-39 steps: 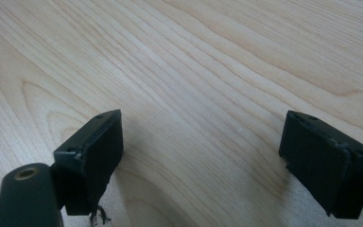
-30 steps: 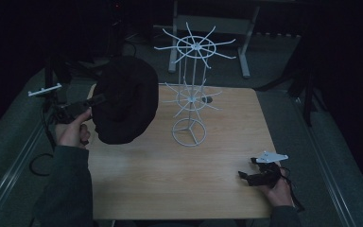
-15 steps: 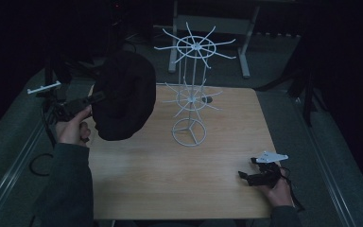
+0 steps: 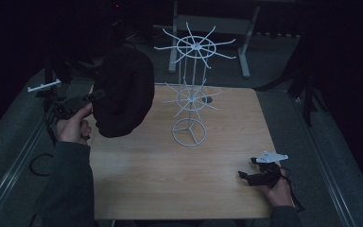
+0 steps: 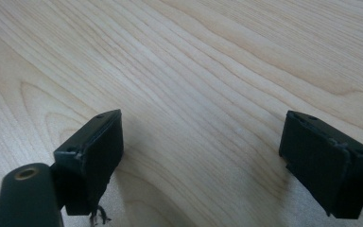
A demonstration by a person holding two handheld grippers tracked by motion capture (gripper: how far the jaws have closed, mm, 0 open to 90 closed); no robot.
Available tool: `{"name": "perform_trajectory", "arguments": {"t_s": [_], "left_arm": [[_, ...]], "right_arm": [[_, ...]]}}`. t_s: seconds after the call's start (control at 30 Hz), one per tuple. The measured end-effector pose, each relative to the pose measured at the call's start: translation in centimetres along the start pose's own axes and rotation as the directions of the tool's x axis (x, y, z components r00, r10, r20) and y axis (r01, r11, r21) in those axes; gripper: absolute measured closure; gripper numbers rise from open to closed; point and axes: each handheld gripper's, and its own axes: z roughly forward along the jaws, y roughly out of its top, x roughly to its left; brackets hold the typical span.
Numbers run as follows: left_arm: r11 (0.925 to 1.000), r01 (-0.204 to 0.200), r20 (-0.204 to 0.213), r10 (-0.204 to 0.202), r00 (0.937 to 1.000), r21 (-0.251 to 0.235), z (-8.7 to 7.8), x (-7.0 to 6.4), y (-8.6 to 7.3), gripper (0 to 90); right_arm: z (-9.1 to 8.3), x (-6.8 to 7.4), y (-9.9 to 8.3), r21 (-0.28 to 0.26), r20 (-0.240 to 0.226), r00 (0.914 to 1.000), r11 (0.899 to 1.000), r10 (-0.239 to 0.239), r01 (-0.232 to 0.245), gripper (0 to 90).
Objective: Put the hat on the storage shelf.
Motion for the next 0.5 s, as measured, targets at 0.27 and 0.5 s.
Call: {"name": "perform_trajectory", "arguments": {"t_s": [0.27,0.5], "left_arm": [[0.9997,0.023,0.002,-0.023,0.9997,-0.001,0.15,0.12,0.20,78.3],[0.9977,0.066,0.004,-0.066,0.9978,-0.015,0.71,0.20,0.63,78.3]], "right_arm": [[0.00,0.01,0.00,0.000,0.002,1.0000,1.000,0.001,-0.001,14.3],[0.00,0.01,0.00,0.000,0.003,1.0000,1.000,0.002,-0.002,14.3]]}}
